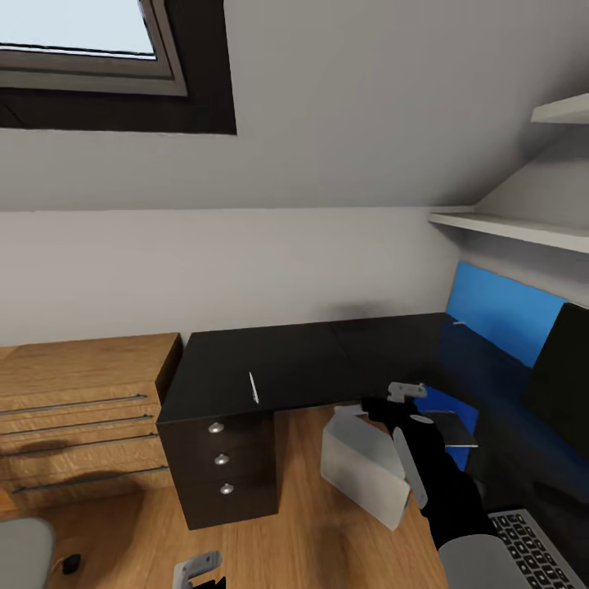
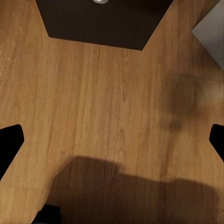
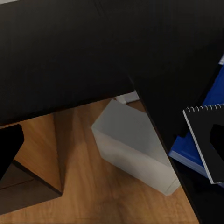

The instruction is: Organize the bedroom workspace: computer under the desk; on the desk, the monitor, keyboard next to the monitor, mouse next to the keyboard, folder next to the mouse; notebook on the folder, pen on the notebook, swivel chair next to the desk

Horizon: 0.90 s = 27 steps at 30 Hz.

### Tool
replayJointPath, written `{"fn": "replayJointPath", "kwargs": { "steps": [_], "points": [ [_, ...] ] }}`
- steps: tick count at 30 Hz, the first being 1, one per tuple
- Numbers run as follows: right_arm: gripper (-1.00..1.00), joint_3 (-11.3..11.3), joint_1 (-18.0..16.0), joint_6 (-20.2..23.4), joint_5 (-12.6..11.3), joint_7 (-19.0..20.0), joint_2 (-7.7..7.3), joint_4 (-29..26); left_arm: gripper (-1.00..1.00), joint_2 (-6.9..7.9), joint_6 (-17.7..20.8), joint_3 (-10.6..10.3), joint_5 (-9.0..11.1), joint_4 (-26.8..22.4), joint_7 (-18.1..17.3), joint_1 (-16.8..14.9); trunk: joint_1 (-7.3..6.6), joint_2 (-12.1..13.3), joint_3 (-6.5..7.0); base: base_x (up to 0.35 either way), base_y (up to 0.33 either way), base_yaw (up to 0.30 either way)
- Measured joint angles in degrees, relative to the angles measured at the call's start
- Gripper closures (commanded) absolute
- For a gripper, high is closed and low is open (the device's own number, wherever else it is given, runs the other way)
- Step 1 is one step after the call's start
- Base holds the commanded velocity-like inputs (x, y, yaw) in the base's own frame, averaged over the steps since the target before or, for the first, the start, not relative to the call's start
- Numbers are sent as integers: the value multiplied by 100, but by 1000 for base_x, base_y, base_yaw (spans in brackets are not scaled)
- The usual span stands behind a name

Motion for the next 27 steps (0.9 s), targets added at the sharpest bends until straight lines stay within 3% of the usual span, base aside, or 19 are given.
{"fn": "replayJointPath", "kwargs": {
  "steps": [4, 21, 27],
  "points": [
    [-100, 9, 17, -12, 5, -1, -3, 3, -100, 0, -3, 0, 0, 0, 2, 0, -88, 161, 72, 0, 0, 0],
    [-100, 26, 22, -16, -11, -13, 11, 5, -100, 26, 2, 2, 8, 0, -11, 0, -89, 162, 73, 0, 0, 0],
    [-100, 36, 21, -25, -11, -17, 20, 51, -100, 26, -4, 2, 9, -2, -20, 1, -89, 162, 67, 0, 0, 208]
  ]
}}
